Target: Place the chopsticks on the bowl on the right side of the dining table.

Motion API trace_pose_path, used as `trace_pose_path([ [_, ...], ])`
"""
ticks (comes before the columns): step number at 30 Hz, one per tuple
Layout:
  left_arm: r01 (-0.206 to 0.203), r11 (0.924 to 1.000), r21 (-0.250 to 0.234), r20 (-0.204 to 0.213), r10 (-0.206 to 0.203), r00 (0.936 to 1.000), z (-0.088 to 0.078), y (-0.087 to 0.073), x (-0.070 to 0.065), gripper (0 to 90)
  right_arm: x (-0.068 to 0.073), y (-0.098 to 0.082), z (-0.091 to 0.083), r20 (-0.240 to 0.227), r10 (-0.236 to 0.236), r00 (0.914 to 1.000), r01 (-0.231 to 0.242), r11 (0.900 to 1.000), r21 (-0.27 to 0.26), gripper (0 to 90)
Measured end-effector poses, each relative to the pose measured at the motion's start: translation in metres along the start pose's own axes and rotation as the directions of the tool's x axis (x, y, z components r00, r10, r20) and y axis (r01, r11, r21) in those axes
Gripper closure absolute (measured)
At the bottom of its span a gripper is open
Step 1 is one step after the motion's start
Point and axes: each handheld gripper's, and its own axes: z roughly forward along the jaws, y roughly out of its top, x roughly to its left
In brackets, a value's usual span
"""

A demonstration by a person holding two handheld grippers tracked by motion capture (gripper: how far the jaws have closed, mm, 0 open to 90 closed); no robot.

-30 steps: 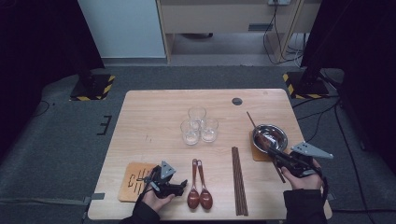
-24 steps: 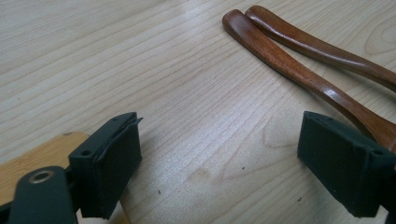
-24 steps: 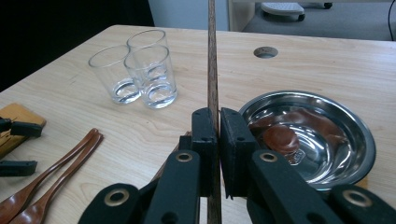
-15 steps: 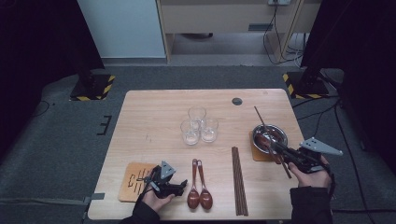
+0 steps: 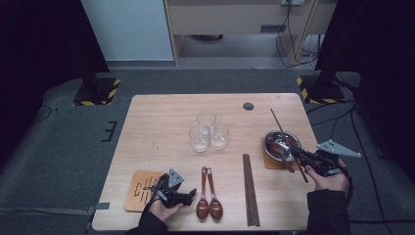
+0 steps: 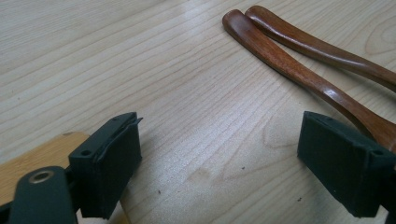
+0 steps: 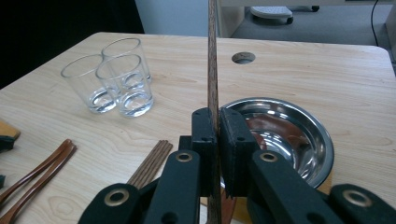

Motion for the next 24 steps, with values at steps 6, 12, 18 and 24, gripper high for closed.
trace_pose_path([
  [6, 0.0, 1.0, 0.0, 0.0, 0.0, 1.0, 0.0, 0.0, 0.0, 12.3, -0.009, 0.002, 0.005, 0.01, 0.002, 0.9999, -0.002, 1.0, -0.001, 85.2],
  [12, 0.0, 1.0, 0.0, 0.0, 0.0, 1.0, 0.0, 0.0, 0.0, 12.3, -0.018, 0.004, 0.013, 0.019, 0.004, 0.9998, -0.004, 1.0, 0.009, 85.2],
  [18, 0.0, 1.0, 0.0, 0.0, 0.0, 1.0, 0.0, 0.0, 0.0, 12.3, -0.023, 0.004, 0.019, 0.023, 0.004, 0.9997, -0.004, 1.0, 0.014, 85.1],
  [24, 0.0, 1.0, 0.0, 0.0, 0.0, 1.0, 0.0, 0.0, 0.0, 12.4, -0.03, 0.004, 0.027, 0.021, 0.004, 0.9998, -0.004, 1.0, 0.022, 85.2],
])
